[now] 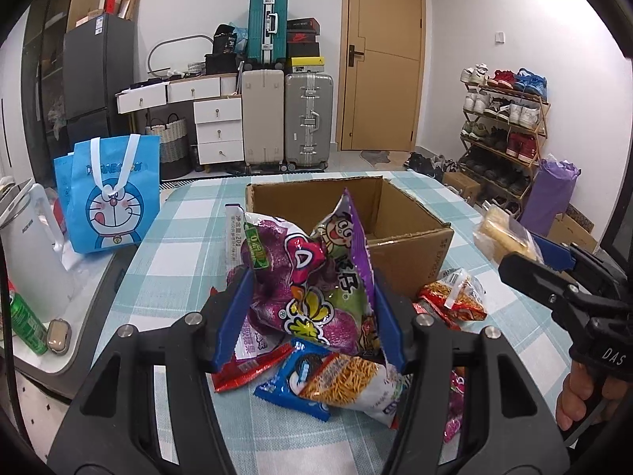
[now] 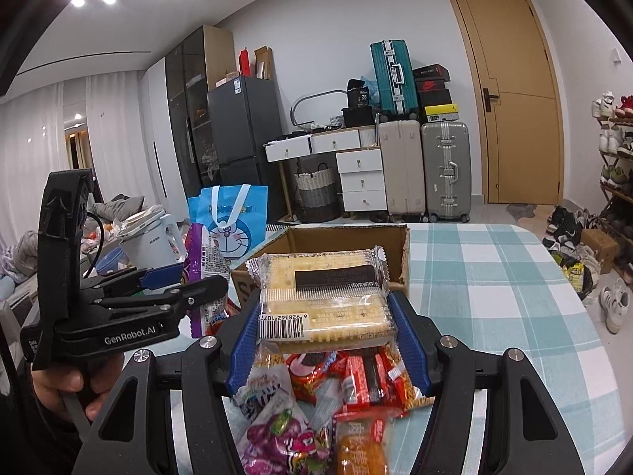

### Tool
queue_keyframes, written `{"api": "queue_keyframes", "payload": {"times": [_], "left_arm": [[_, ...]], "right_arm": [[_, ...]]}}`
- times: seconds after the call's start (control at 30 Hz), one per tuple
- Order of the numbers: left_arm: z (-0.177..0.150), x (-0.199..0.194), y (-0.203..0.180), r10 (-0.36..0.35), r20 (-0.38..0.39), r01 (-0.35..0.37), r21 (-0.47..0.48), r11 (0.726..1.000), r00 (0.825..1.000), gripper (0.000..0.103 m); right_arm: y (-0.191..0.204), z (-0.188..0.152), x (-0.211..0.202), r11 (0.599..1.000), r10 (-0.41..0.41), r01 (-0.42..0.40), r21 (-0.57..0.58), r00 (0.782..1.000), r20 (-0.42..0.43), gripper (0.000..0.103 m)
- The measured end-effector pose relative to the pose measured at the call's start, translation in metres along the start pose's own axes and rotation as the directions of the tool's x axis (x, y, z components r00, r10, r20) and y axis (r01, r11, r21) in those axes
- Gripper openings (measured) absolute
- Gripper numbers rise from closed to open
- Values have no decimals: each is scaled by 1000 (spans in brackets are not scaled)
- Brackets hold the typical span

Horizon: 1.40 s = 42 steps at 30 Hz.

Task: Organize snacks
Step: 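Lower both packs into the box and open both grippers, then withdraw both grippers from the box back toward the snack pile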

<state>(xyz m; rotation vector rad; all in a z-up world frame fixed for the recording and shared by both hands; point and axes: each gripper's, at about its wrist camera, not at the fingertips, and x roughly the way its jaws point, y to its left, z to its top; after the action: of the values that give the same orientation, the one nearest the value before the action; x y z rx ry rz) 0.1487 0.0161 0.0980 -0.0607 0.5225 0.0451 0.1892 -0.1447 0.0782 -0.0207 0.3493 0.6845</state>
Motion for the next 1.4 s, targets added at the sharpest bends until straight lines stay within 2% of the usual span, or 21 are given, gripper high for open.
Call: {"api": "queue_keyframes", "payload": {"times": [0.33,0.53,0.8,0.87,0.97,1.03,1.1,1.17,1.2,1.3,1.4], "left_arm": [[38,47,3,26,-13,-26,-11,1000,1000,56],[59,75,3,17,-18,-17,-12,1000,1000,56],[64,118,4,54,-67,-55,-9,998,996,57],[63,123,4,65,-78,-66,-8,998,995,57],[60,122,1,68,-63,-67,21,998,996,63],[55,115,-1,61,-46,-58,48,997,997,77],[52,108,-3,65,-33,-63,72,995,997,82],[47,101,-3,60,-30,-58,86,995,998,82],[42,95,-4,55,-34,-52,88,995,998,84],[29,78,1,40,-55,-36,83,996,998,90],[15,62,3,26,-61,-21,70,997,998,103]], "right_arm": [[-15,25,49,998,9,-6,59,998,-60,63],[-21,35,78,996,17,-8,90,995,-98,63],[-23,34,109,994,17,0,109,988,-150,64],[-25,35,114,994,16,2,112,987,-159,67],[-26,33,109,994,19,-3,111,990,-141,75],[-27,32,100,995,11,2,102,992,-126,77],[-28,31,89,995,11,1,99,993,-117,82],[-31,28,75,995,3,7,100,994,-105,98],[-32,27,70,995,5,6,102,995,-101,100],[-37,19,51,993,34,-21,113,993,-115,102],[-44,12,42,991,34,-14,136,988,-151,102]]}}
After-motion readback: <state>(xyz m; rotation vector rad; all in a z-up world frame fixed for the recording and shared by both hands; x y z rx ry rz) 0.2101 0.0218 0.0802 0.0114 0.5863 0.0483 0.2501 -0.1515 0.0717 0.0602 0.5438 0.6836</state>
